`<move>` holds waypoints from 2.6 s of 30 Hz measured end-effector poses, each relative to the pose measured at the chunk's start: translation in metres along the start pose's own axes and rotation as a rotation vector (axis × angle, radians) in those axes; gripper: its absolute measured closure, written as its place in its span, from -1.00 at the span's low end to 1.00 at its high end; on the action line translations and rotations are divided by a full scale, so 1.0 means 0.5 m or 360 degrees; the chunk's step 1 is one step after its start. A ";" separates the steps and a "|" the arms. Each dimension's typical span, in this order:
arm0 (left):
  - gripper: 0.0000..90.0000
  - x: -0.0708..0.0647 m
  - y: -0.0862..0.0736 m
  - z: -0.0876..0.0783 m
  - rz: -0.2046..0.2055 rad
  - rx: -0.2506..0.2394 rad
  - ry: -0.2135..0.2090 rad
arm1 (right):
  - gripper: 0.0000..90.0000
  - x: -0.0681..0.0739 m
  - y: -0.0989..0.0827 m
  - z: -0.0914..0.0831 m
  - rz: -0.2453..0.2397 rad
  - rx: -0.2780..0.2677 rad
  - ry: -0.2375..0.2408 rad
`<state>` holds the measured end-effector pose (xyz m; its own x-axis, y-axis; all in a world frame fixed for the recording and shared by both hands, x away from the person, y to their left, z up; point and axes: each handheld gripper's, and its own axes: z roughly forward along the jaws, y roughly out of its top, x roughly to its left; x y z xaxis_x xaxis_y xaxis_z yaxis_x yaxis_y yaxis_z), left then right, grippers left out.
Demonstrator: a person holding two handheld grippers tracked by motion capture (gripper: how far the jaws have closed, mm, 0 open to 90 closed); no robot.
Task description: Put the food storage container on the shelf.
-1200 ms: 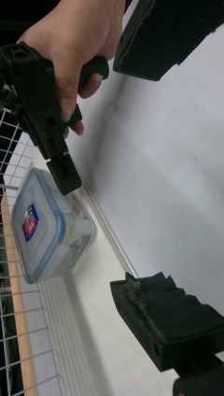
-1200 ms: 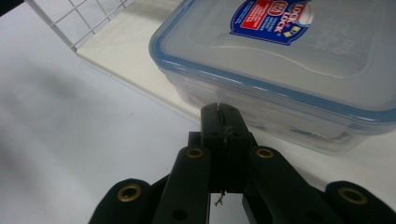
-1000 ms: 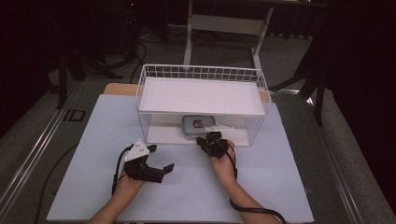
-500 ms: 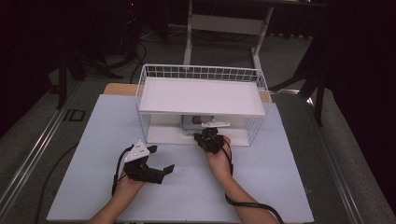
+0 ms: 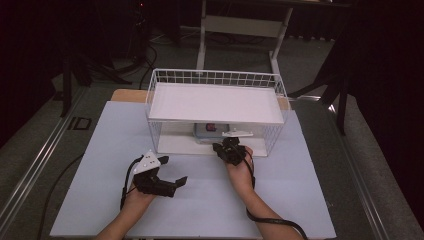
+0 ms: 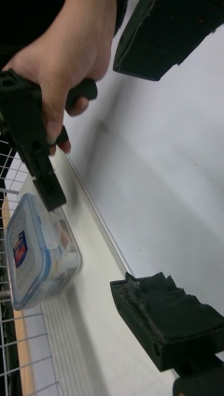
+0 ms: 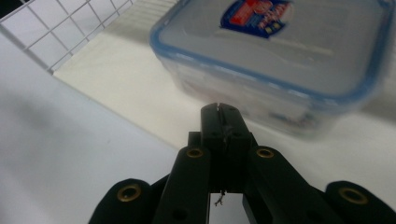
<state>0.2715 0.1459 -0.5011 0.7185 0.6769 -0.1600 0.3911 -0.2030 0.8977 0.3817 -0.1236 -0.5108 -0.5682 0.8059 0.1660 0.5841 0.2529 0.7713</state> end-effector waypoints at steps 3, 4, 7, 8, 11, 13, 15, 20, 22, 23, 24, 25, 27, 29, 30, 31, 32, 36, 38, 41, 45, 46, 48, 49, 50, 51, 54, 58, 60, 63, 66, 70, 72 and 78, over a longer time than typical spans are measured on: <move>-0.98 -0.003 0.002 0.001 0.0015 -0.0015 -0.0014 | 1.00 -0.002 -0.009 -0.026 -0.0054 -0.0016 -0.0009; -0.98 -0.005 0.003 0.001 0.0021 -0.0021 -0.0021 | 0.99 -0.002 -0.011 -0.033 -0.0061 -0.0021 -0.0011; -0.98 -0.009 0.003 0.002 0.0029 -0.0064 -0.0092 | 0.83 -0.003 -0.021 -0.061 -0.0087 -0.0033 0.0000; -0.98 -0.010 0.003 0.002 0.0037 -0.0082 -0.0101 | 0.78 -0.003 -0.024 -0.070 -0.0109 -0.0051 0.0004; -0.98 -0.017 0.007 0.001 0.0072 -0.0114 -0.0134 | 0.55 0.001 -0.030 -0.092 -0.0177 -0.0091 0.0042; -0.98 -0.021 0.009 0.002 0.0083 -0.0111 -0.0142 | 0.30 0.000 -0.034 -0.107 -0.0142 -0.0097 0.0113; -0.98 -0.025 0.011 0.002 0.0086 -0.0108 -0.0154 | 0.08 0.000 -0.038 -0.118 -0.0165 -0.0115 0.0113; -0.98 -0.037 0.028 0.000 0.0129 -0.0097 -0.0218 | -0.54 -0.004 -0.055 -0.153 -0.0148 -0.0171 0.0168; -0.98 -0.041 0.032 -0.001 0.0160 -0.0076 -0.0231 | -0.62 -0.004 -0.063 -0.168 -0.0156 -0.0186 0.0190; -0.98 -0.041 0.032 -0.001 0.0160 -0.0076 -0.0231 | -0.65 -0.004 -0.067 -0.176 -0.0144 -0.0193 0.0205; -0.98 -0.044 0.035 -0.002 0.0153 -0.0070 -0.0249 | -0.66 -0.005 -0.070 -0.182 -0.0148 -0.0210 0.0208; -0.98 -0.045 0.036 -0.003 0.0155 -0.0068 -0.0251 | -0.66 -0.005 -0.074 -0.189 -0.0165 -0.0217 0.0201; -0.98 -0.045 0.037 -0.008 0.0135 -0.0076 -0.0265 | -0.68 -0.007 -0.081 -0.207 -0.0198 -0.0218 0.0191; -0.98 -0.045 0.037 -0.011 0.0135 -0.0082 -0.0263 | -0.69 -0.011 -0.087 -0.222 -0.0198 -0.0229 0.0207; -0.98 -0.045 0.037 -0.016 0.0134 -0.0076 -0.0253 | -0.68 -0.012 -0.090 -0.230 -0.0207 -0.0231 0.0200; -0.98 -0.045 0.037 -0.016 0.0134 -0.0076 -0.0253 | -0.68 -0.015 -0.093 -0.236 -0.0210 -0.0241 0.0203; -0.98 -0.044 0.035 -0.021 0.0137 -0.0074 -0.0242 | -0.68 -0.018 -0.095 -0.242 -0.0215 -0.0241 0.0209; -0.98 -0.043 0.028 -0.032 0.0148 -0.0058 -0.0232 | -0.68 -0.033 -0.107 -0.260 -0.0196 -0.0254 0.0221; -0.98 -0.044 0.024 -0.038 0.0153 -0.0053 -0.0227 | -0.68 -0.041 -0.114 -0.268 -0.0200 -0.0261 0.0204; -0.98 -0.042 0.016 -0.049 0.0173 -0.0041 -0.0223 | -0.68 -0.053 -0.124 -0.276 -0.0207 -0.0257 0.0213; -0.98 -0.031 0.000 -0.063 0.0151 -0.0036 -0.0195 | -0.68 -0.068 -0.140 -0.283 -0.0207 -0.0222 0.0215; -0.98 -0.028 -0.005 -0.065 0.0141 -0.0033 -0.0188 | -0.68 -0.072 -0.145 -0.285 -0.0215 -0.0221 0.0211; -0.98 -0.023 -0.011 -0.067 0.0130 -0.0028 -0.0176 | -0.68 -0.074 -0.149 -0.287 -0.0218 -0.0219 0.0201; -0.98 -0.016 -0.016 -0.071 0.0116 -0.0019 -0.0156 | -0.68 -0.083 -0.158 -0.293 -0.0206 -0.0213 0.0191; -0.98 -0.013 -0.017 -0.072 0.0119 -0.0017 -0.0149 | -0.68 -0.089 -0.163 -0.297 -0.0192 -0.0217 0.0186; -0.98 -0.013 -0.017 -0.072 0.0119 -0.0017 -0.0149 | -0.68 -0.093 -0.166 -0.300 -0.0194 -0.0226 0.0173; -0.98 -0.006 -0.023 -0.072 0.0132 -0.0002 -0.0122 | -0.69 -0.108 -0.175 -0.306 -0.0177 -0.0239 0.0161; -0.98 0.001 -0.035 -0.068 0.0141 0.0040 -0.0107 | -0.68 -0.123 -0.182 -0.311 -0.0193 -0.0245 0.0145; -0.98 0.004 -0.041 -0.068 0.0129 0.0041 -0.0109 | -0.68 -0.128 -0.185 -0.313 -0.0214 -0.0261 0.0139; -0.98 0.007 -0.045 -0.068 0.0146 0.0051 -0.0081 | -0.68 -0.136 -0.189 -0.313 -0.0204 -0.0254 0.0133; -0.98 0.012 -0.050 -0.070 0.0136 0.0057 -0.0063 | -0.68 -0.143 -0.194 -0.310 -0.0184 -0.0241 0.0131; -0.98 0.015 -0.053 -0.067 0.0122 0.0062 -0.0031 | -0.68 -0.147 -0.196 -0.305 -0.0185 -0.0236 0.0136; -0.98 0.013 -0.052 -0.065 0.0127 0.0057 -0.0025 | -0.68 -0.146 -0.195 -0.306 -0.0181 -0.0244 0.0139; -0.98 -0.001 -0.048 -0.058 0.0188 0.0062 -0.0035 | -0.68 -0.146 -0.195 -0.303 -0.0186 -0.0239 0.0154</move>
<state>0.2449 0.1711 -0.5106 0.7731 0.6311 -0.0634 0.3248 -0.3080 0.8942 0.2783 -0.2882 -0.5052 -0.6845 0.7186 0.1228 0.4220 0.2532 0.8705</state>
